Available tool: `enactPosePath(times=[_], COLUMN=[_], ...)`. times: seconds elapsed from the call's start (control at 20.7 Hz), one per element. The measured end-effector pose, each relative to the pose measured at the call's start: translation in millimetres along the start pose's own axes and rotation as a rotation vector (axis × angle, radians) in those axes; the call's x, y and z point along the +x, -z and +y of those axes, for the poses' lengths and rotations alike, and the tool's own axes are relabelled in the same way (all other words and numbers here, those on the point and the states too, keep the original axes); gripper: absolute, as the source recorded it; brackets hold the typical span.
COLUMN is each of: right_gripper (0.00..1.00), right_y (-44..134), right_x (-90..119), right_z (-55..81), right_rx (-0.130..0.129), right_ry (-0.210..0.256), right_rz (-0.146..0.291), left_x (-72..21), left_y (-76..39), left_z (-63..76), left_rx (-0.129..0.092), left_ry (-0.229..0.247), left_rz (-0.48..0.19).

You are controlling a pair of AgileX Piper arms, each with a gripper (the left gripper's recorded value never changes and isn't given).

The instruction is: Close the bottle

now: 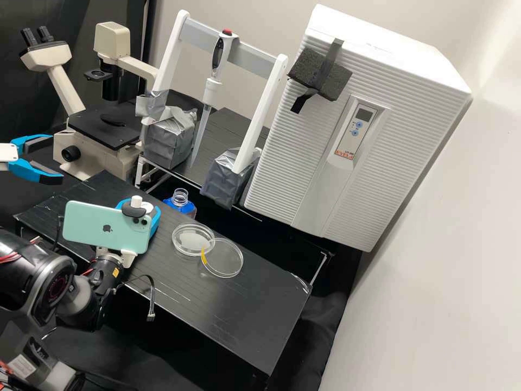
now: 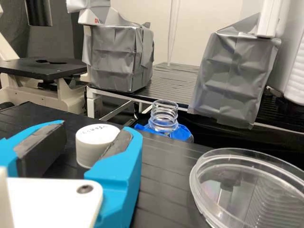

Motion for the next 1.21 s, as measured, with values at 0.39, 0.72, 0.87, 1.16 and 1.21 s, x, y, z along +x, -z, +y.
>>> enactPosePath(times=[0.39,0.72,0.87,1.16,1.21], right_gripper=[0.00,0.00,0.00,0.00,0.00], right_y=[-1.2,0.1,0.2,5.3,5.4], right_x=[0.5,3.0,6.3,26.9,31.8], right_z=[-1.1,1.1,5.5,27.0,29.0], right_rx=[0.002,-0.001,-0.005,-0.026,-0.030], right_ry=[0.006,-0.002,-0.018,-0.097,-0.100], right_rz=[-0.006,0.002,0.001,0.034,0.037], left_x=[-1.1,-2.7,-3.5,-4.7,-5.7], left_y=[-0.5,-1.1,0.5,1.5,2.1], left_z=[-1.7,-3.2,-2.8,-2.6,-2.1], left_rx=[-0.006,-0.010,-0.011,-0.011,-0.010], left_ry=[0.004,0.008,0.006,0.005,0.002], left_rz=[0.003,0.006,0.013,0.020,0.025])
